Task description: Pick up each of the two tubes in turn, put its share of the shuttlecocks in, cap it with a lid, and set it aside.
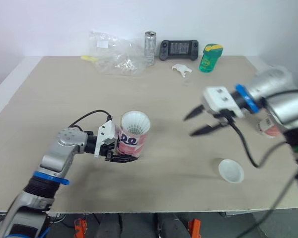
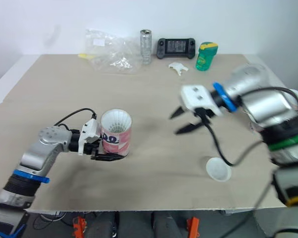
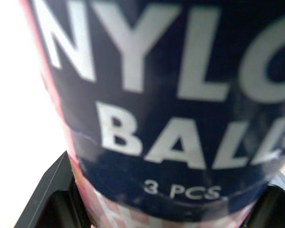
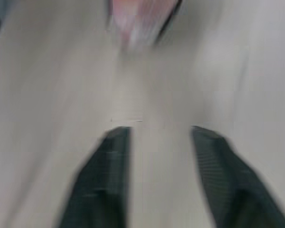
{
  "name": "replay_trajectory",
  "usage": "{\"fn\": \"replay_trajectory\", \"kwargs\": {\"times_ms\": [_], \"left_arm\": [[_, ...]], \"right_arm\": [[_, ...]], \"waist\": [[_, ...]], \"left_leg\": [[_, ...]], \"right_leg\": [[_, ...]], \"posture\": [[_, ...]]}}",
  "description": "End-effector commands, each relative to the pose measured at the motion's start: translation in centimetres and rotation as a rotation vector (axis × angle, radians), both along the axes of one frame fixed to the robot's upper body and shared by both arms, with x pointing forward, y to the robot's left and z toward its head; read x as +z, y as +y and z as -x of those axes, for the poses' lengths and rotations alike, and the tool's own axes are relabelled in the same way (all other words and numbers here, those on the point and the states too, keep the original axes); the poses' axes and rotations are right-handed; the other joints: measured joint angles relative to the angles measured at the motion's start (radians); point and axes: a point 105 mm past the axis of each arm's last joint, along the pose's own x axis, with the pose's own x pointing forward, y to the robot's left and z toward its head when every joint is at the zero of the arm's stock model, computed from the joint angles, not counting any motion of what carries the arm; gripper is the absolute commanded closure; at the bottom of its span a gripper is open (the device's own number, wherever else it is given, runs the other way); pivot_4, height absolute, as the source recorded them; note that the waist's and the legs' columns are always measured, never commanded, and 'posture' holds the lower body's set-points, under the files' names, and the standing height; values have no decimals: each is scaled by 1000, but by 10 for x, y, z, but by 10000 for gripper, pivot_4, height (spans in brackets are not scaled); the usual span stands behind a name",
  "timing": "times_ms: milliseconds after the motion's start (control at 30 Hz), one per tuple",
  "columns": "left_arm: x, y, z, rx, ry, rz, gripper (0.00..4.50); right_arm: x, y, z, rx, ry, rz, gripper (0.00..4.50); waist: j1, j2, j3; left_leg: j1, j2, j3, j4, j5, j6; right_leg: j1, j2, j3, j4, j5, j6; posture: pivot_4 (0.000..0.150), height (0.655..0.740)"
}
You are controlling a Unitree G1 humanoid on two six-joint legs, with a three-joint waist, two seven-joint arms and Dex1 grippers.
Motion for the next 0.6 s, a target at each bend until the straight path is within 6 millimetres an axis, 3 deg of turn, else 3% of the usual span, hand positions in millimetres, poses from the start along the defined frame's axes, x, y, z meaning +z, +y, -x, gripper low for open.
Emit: {"fn": "replay_trajectory", "kwargs": {"times_ms": [33, 167, 300, 600], "left_arm": [[8, -15, -2, -2, -22, 91, 14197], [-6, -24, -4, 11, -26, 95, 14197], [-17, -32, -3, 16, -16, 112, 14197], [-29, -31, -4, 33, -13, 103, 14197]], "right_arm": [[-3, -14, 21, 32, 37, 85, 2755], [-22, -34, 21, -23, 71, 177, 2755], [-44, -54, 9, -108, 87, 265, 2755], [-75, -75, -5, -197, 134, 337, 2755]], "waist": [[-3, 2, 1], [-18, 2, 2], [-22, 2, 2], [-22, 2, 2]], "left_leg": [[0, -1, 0, 0, 0, 0], [3, 0, 4, 0, 0, 0], [6, 0, 4, 1, 1, 0], [5, 0, 8, 2, 1, -1]], "right_leg": [[0, 0, 1, 0, 0, 1], [0, 1, 5, 0, 3, 2], [2, 1, 6, 0, 6, 2], [1, 1, 10, 0, 7, 5]], "posture": [[1500, 7236], [1500, 7236], [1500, 7236], [1500, 7236]]}}
